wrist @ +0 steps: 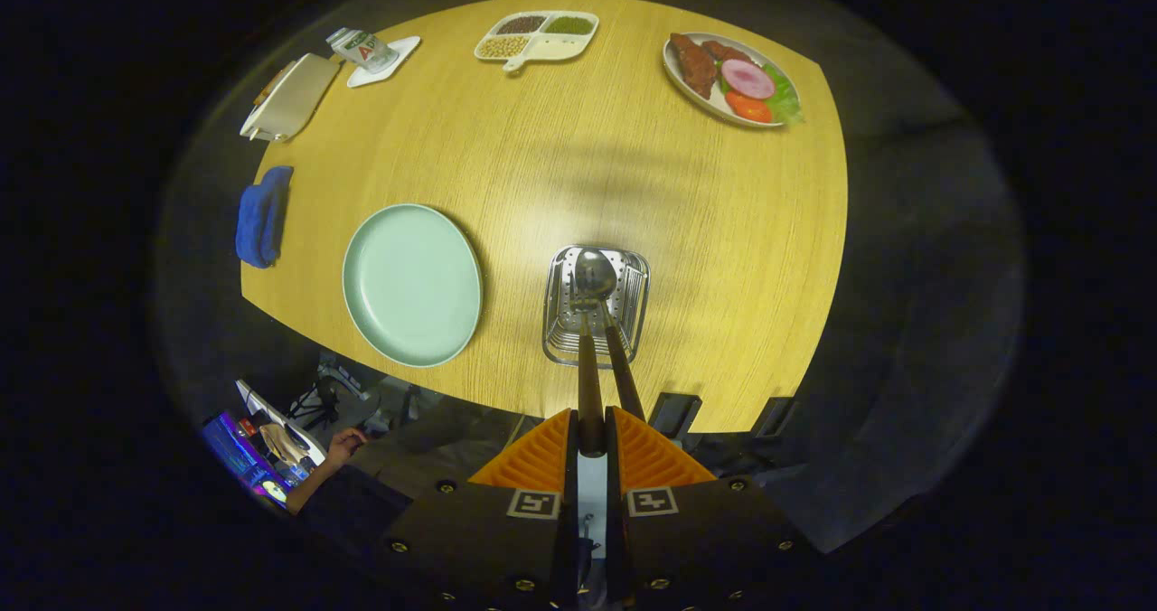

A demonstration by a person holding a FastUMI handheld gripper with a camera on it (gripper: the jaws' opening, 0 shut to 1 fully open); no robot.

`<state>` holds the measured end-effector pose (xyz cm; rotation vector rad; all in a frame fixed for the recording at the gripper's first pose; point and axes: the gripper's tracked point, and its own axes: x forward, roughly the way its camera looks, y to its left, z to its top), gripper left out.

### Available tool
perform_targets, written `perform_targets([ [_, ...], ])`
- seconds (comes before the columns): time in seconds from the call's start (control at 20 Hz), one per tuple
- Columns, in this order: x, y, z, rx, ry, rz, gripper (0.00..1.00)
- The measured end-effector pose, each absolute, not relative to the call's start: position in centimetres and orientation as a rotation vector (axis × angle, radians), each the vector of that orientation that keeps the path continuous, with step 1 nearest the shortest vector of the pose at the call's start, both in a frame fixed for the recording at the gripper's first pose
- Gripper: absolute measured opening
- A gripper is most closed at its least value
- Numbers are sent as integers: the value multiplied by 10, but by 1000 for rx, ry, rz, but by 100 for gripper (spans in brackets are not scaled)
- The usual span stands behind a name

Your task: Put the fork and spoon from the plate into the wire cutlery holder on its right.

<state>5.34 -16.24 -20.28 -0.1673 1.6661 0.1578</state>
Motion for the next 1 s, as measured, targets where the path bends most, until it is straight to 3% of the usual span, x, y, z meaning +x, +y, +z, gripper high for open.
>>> perform_targets([
  [0.2,28,-170,-190,-109,1569,179,14],
  [0.45,44,-169,-182,1,1366,155,15],
  [0.7,86,-141,-114,43,837,128,15],
  [1.0,47,-99,-8,-33,237,66,15],
])
